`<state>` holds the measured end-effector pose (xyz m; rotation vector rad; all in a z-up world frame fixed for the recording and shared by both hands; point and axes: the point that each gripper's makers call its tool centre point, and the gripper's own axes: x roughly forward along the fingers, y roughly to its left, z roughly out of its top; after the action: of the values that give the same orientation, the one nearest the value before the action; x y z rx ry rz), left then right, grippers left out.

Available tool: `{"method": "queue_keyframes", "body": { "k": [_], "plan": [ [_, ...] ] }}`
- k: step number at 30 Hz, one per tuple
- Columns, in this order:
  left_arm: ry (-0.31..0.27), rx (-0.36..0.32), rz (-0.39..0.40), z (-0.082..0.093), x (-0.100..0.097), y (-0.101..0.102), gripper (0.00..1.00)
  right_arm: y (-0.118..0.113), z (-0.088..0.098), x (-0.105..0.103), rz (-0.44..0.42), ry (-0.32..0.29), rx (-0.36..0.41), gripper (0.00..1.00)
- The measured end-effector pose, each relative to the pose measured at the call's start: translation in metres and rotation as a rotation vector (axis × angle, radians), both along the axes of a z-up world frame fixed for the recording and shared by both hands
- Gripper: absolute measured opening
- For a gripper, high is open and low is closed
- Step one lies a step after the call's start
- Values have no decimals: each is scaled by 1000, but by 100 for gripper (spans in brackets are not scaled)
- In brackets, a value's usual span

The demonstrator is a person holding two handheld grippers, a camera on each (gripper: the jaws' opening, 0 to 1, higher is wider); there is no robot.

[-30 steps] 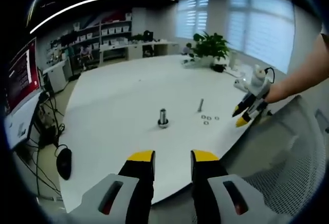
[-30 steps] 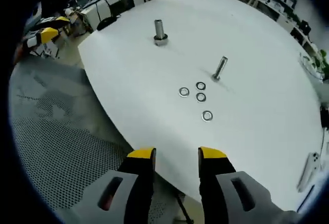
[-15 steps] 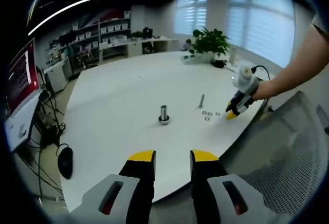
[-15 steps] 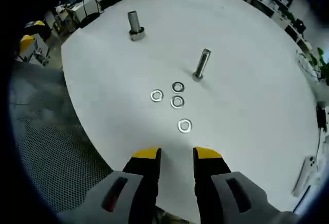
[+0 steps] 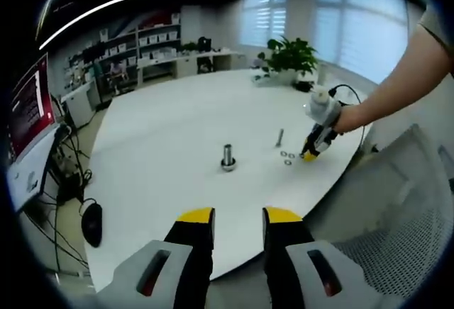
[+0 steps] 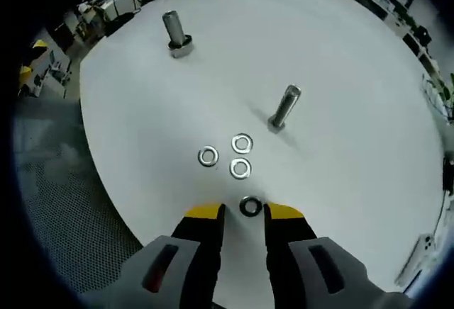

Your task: Place the washer onto the threaded stud by aligning its center hole with the stud, sliding it down to the base, and recovering from edge contact or off-axis alignment until the washer reaches the visible bottom stop.

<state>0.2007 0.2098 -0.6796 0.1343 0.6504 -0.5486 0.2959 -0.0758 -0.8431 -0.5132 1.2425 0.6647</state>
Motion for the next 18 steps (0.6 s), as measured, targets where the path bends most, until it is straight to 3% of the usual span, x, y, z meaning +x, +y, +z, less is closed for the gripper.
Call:
{"method": "queue_keyframes", "body": {
  "k": [4, 9, 13, 18],
  "plan": [
    [12, 5, -7, -2, -1, -1, 24, 0, -1, -1, 114, 39, -45, 25],
    [3, 8, -3, -1, -1, 0, 24, -3, -1, 2, 126, 70, -96, 20],
    [18, 13, -1, -4, -1, 0, 24, -3, -2, 3, 211, 88, -146, 16],
    [7, 14, 15, -2, 0, 3, 24, -4, -4, 5, 195, 125, -169, 15]
  ]
}}
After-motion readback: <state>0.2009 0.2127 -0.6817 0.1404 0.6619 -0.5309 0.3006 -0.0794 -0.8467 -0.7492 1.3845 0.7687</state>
